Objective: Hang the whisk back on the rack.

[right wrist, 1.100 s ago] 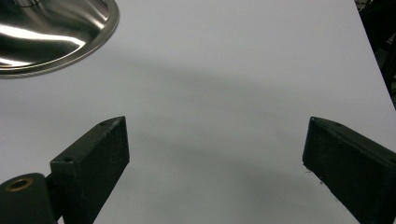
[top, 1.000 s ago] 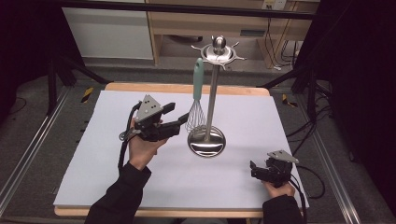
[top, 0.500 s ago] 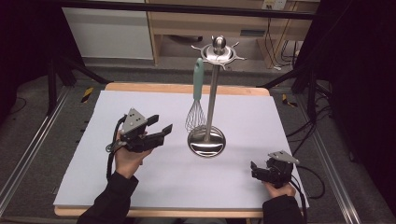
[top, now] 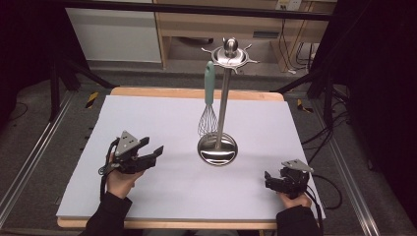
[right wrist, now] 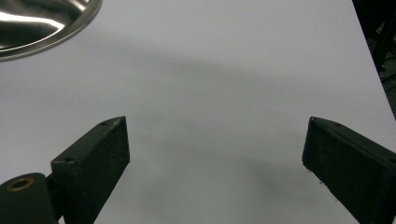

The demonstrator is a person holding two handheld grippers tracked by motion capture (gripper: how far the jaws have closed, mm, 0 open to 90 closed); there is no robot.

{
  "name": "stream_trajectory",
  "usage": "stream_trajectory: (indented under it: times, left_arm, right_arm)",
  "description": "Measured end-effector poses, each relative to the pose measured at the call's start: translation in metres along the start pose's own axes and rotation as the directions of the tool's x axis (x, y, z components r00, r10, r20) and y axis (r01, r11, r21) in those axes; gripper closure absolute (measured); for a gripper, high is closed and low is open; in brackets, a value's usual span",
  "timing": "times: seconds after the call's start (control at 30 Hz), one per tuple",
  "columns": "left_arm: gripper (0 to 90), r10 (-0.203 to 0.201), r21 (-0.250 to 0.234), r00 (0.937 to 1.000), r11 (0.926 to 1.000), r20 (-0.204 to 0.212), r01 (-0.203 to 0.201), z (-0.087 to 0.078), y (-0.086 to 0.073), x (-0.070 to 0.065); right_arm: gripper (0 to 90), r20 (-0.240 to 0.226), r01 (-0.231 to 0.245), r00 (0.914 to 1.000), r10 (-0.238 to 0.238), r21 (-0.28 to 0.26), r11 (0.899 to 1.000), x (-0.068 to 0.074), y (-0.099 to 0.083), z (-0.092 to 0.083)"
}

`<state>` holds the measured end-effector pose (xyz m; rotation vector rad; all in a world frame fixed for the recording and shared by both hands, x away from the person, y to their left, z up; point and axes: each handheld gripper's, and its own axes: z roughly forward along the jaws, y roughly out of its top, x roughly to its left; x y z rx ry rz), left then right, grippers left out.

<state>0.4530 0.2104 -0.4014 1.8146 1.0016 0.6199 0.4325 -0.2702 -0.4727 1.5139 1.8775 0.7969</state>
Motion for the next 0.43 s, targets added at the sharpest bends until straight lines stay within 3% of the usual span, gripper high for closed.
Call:
stream_trajectory:
  times: [0.23, 0.3, 0.43]
  left_arm:
    - [36.9, -0.041, 0.043, 0.9976, 0.9981, -0.057, 0.044, -0.007, -0.031, 0.023]
    - [36.6, -0.059, 0.05, 0.996, 0.9968, -0.067, 0.062, -0.008, -0.039, 0.029]
    - [36.2, -0.069, 0.071, 0.992, 0.9945, -0.105, 0.077, -0.01, -0.049, 0.04]
  right_arm:
    - [7.8, 0.009, -0.017, 0.9998, 0.017, 0.011, 1.0, -0.002, -0.002, 0.0]
    - [7.8, 0.014, 0.0, 0.9999, -0.001, 0.008, 1.0, -0.004, -0.003, 0.001]
    - [7.8, 0.018, -0.025, 0.9995, 0.025, 0.023, 0.999, -0.005, -0.004, 0.001]
